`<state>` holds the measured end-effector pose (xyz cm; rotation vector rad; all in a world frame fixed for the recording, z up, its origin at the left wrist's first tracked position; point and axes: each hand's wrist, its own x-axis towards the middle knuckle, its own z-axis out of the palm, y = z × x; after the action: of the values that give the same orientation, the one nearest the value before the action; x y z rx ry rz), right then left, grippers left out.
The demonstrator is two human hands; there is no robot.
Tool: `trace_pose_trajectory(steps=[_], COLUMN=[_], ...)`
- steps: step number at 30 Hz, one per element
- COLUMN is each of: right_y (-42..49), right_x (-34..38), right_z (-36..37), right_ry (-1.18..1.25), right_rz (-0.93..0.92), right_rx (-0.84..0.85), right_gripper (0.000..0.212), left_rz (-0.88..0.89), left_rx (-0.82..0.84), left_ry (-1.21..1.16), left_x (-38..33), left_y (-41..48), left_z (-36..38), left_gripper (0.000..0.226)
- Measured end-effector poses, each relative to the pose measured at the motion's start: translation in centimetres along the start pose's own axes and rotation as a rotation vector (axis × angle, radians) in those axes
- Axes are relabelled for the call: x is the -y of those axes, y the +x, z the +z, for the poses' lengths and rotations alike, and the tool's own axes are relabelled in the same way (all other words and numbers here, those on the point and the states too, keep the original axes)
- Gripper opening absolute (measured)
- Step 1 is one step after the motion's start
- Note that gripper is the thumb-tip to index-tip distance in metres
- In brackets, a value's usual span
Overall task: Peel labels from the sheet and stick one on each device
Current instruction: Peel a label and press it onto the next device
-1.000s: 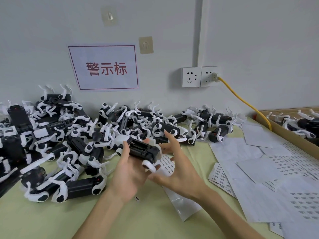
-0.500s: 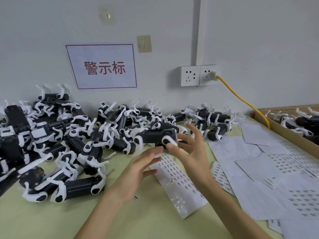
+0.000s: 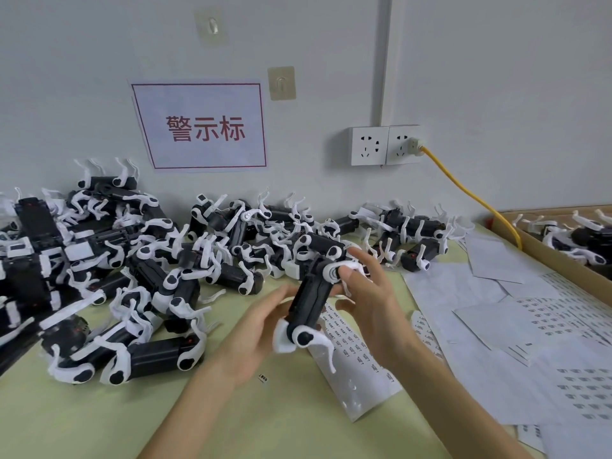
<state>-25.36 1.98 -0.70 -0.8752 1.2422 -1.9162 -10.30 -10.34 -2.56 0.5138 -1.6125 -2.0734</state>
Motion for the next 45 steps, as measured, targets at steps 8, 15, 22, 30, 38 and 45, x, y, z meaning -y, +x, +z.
trace_pose_trajectory(steps=[8, 15, 22, 30, 38, 45], right_y=[0.3, 0.6, 0.2, 0.1, 0.2, 0.4], right_x=[0.0, 1.3, 0.6, 0.1, -0.3, -0.5], right_z=[0.0, -1.3, -0.2, 0.1, -0.1, -0.1], right_ry=[-0.069, -0.018, -0.221, -0.301, -0.421, -0.502], right_rz=[0.009, -0.052, -0.045, -0.113, -0.161, -0.186], right_rx=[-0.062, -0.203, 0.046, 0.097, 0.121, 0.098], right_gripper=[0.062, 0.010, 0.012, 0.015, 0.014, 0.014], left_rz=[0.045, 0.067, 0.093, 0.083, 0.072, 0.084], left_rx=[0.032, -0.048, -0.050, -0.041, -0.073, -0.109], left_ry=[0.063, -0.009, 0.010, -0.001, 0.037, 0.054], left_x=[-0.1, -0.2, 0.0, 0.5, 0.8, 0.9], left_y=[-0.5, -0.4, -0.4, -0.3, -0.2, -0.1], left_z=[1.0, 1.1, 1.2, 1.4, 1.3, 1.5], left_gripper=[0.050, 0.046, 0.045, 0.031, 0.042, 0.046])
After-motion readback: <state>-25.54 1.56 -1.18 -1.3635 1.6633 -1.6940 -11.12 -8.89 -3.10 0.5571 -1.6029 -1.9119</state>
